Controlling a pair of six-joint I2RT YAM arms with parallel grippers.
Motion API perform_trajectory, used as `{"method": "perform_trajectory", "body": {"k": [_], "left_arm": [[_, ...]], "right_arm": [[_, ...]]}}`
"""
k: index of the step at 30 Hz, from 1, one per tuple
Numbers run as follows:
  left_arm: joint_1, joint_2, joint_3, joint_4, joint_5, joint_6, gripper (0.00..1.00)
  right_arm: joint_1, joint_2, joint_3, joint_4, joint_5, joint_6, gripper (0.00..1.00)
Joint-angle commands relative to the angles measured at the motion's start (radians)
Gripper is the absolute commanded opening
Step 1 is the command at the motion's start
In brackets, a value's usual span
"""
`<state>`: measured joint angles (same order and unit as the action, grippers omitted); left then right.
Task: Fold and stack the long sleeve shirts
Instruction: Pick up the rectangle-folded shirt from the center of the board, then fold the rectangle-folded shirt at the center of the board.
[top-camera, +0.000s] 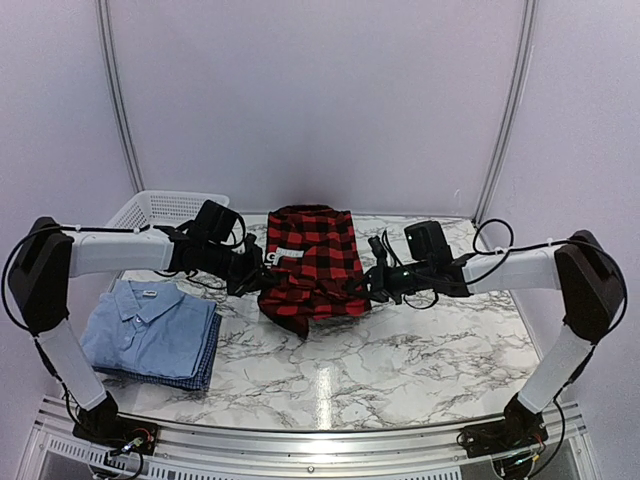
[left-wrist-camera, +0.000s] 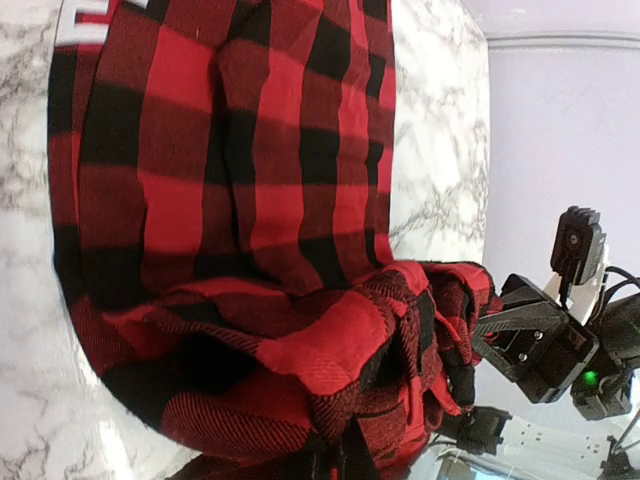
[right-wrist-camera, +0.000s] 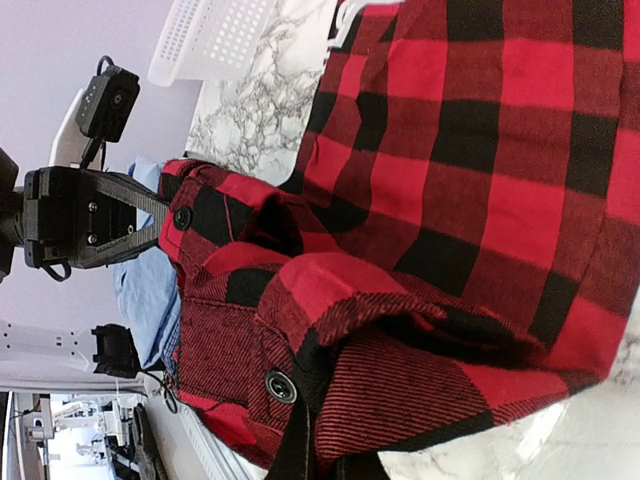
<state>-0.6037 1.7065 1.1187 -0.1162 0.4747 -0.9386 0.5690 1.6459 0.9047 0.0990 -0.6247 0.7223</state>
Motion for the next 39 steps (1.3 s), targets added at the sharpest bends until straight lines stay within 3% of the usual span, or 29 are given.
{"method": "perform_trajectory", "body": {"k": [1,9,16,37,39], "left_arm": [[0.064,0.127,0.118,0.039,0.001,0.007,0.00],[0.120,0.339,0.313,0.149,-0.047,-0.023,0.00],[0.137,0.417,0.318,0.233,-0.082,-0.063,0.00],[0.146,0.461,0.376,0.243,-0.102,-0.050,0.00],[0.149,0.461,0.380,0.237,-0.104,-0.045,0.07]], "right_arm": [[-0.051,0.123,0.121,0.081,0.007,-0.015,0.00],[-0.110,0.375,0.337,0.214,0.051,0.007,0.00],[-0.135,0.522,0.430,0.278,0.036,0.033,0.00],[-0.152,0.592,0.539,0.271,0.062,0.022,0.00],[-0.155,0.595,0.540,0.274,0.055,0.022,0.00]]}}
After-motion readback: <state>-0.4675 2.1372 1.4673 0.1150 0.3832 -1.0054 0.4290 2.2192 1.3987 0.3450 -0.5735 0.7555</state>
